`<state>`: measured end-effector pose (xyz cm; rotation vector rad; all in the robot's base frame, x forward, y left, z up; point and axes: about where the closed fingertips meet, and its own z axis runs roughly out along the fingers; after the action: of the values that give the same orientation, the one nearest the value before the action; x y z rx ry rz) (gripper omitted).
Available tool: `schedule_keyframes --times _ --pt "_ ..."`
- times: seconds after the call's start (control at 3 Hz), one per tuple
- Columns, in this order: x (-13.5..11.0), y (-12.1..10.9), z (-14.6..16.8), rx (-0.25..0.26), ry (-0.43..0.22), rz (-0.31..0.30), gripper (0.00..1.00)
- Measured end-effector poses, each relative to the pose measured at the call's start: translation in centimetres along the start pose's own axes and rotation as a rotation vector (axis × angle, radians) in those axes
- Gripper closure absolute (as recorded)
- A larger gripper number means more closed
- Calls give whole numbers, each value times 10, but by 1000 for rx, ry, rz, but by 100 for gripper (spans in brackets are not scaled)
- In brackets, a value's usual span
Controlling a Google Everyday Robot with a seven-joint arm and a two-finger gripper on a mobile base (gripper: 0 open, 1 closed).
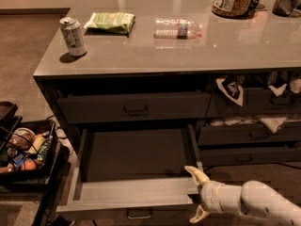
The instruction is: Close middle drawer
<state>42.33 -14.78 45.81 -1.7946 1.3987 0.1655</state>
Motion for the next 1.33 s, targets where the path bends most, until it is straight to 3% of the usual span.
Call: schedule_keyframes --times 0.33,1.0,1.33 --pt "1 1 14 68 7 -73 0" --pt "-4 4 12 98 4 -76 0" --pt "-6 -4 19 165 -7 -104 0"
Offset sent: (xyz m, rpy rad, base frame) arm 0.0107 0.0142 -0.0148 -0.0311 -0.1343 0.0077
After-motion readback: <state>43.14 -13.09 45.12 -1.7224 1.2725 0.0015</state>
